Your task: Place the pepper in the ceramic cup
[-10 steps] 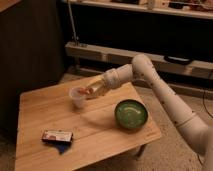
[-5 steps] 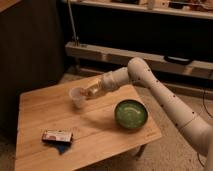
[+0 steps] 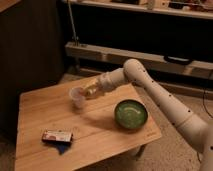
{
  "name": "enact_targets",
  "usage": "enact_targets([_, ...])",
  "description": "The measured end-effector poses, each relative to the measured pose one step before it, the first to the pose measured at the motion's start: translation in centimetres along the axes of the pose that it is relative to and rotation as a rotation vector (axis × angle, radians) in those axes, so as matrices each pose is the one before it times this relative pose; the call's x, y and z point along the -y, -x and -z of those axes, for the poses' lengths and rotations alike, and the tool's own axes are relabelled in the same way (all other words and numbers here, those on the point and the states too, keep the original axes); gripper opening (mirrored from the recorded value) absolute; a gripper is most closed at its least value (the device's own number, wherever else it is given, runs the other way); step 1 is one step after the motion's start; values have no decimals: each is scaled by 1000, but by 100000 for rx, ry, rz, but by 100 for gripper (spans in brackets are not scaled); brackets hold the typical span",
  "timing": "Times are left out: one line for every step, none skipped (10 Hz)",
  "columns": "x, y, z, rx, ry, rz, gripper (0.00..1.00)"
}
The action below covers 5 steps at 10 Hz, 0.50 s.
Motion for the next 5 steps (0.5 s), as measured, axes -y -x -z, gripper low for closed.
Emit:
enact_targets([80, -105, -91, -110, 0, -20, 0])
enact_targets([-28, -176, -143, -125, 101, -230, 0])
enact_targets([99, -132, -258, 53, 288, -37, 0])
enact_targets([108, -97, -320, 144, 322, -15, 0])
enact_targets([50, -139, -311, 68, 496, -70, 0])
